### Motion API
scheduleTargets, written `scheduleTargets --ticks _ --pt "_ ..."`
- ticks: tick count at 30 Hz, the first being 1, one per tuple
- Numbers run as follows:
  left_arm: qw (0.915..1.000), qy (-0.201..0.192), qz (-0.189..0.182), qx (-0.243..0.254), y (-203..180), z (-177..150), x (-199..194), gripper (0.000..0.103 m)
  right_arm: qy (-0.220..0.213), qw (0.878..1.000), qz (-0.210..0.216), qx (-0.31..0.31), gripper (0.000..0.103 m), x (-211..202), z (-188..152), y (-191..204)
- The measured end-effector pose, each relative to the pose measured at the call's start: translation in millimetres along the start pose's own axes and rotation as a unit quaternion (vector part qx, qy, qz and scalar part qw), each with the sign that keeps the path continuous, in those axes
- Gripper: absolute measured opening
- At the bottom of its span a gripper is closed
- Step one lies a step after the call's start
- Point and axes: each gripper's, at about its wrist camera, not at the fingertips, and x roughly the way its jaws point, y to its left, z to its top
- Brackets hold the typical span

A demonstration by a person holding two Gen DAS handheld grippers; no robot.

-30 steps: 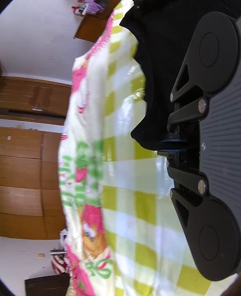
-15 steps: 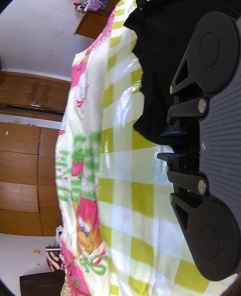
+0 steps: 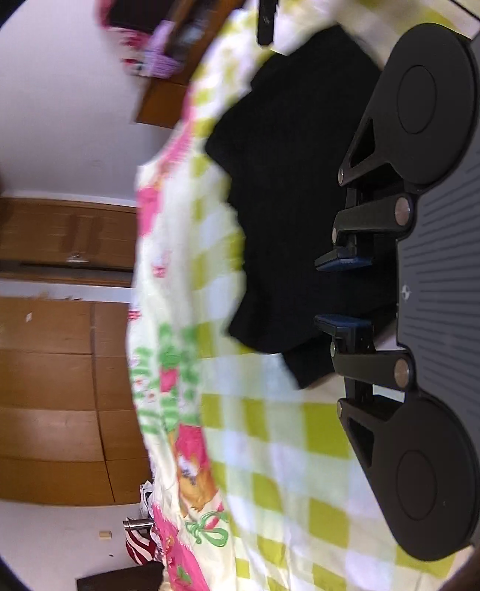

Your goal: Fold small clothes

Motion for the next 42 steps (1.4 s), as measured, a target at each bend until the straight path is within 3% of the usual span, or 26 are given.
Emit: scheduleTargets --ticks 4,8,9,10,13,16,20,24,30,33,35,42 --pt "0.9986 0.041 0.005 -0.033 14 -14 18 0.052 0.07 0.997 -0.025 -0.006 0.03 24 -32 -12" --pt "0.9983 0.042 0.009 -0.04 19 -6 5 0.054 0.059 0.997 -0.01 0.051 0.031 14 -23 -24" --pt "0.9987 0.036 0.011 -0.033 17 -3 1 0.053 0.052 0.997 -0.007 0.051 0.031 10 -19 -24" --pt "0.999 0.03 0.011 -0.031 16 -1 -2 0.053 0.046 0.998 0.002 0.052 0.038 7 -14 -25" --pt "0.9992 0.004 -0.001 -0.04 12 6 -11 0.053 0.037 0.994 0.031 0.094 0.038 6 -8 -35" --pt "0.9997 -0.009 -0.004 -0.021 0 12 -5 0.053 0.053 0.991 0.03 0.118 0.042 22 -7 -36" --pt "0.9999 0.012 -0.003 -0.005 -7 9 23 0.053 0.086 0.986 0.038 0.136 0.064 52 -13 -32" --pt "0.9994 0.018 0.005 0.028 -5 -4 37 0.054 0.09 0.985 0.045 0.138 0.067 67 -17 -33" --pt "0.9997 0.019 0.018 0.004 4 -2 36 0.056 0.104 0.981 0.055 0.151 0.069 85 -13 -32" --pt "0.9993 0.028 0.013 -0.02 9 -6 36 0.057 0.105 0.981 0.049 0.156 0.058 84 -15 -27" --pt "0.9991 0.032 0.013 -0.026 11 -8 34 0.057 0.114 0.974 0.069 0.182 0.036 77 -17 -32" --pt "0.9975 0.061 -0.006 -0.036 13 -24 3 0.057 0.15 0.963 0.092 0.202 0.031 28 -36 -32"
